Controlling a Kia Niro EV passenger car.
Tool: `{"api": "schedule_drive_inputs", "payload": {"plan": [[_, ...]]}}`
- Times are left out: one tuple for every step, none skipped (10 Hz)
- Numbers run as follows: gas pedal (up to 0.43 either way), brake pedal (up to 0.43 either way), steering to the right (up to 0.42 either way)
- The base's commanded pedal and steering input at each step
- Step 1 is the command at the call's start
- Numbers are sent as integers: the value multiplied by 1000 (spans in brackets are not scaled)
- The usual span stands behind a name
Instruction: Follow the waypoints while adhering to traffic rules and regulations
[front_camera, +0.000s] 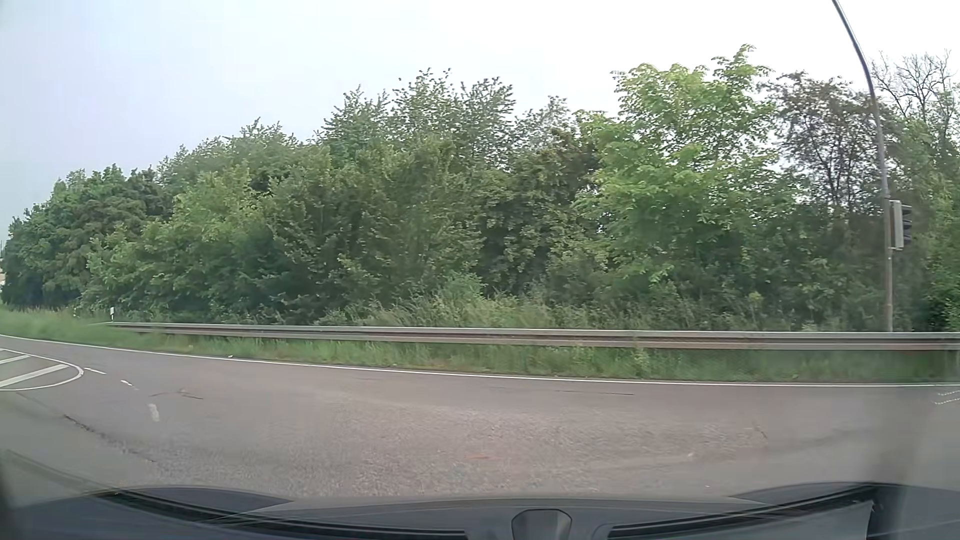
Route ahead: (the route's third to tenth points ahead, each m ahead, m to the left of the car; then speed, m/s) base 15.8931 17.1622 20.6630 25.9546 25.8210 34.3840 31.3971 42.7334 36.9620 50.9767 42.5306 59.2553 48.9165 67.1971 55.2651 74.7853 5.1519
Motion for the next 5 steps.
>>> {"api": "schedule_drive_inputs", "payload": {"plan": [[138,0,-266],[138,0,-274],[138,0,-280],[138,0,-285],[150,0,-287]]}}
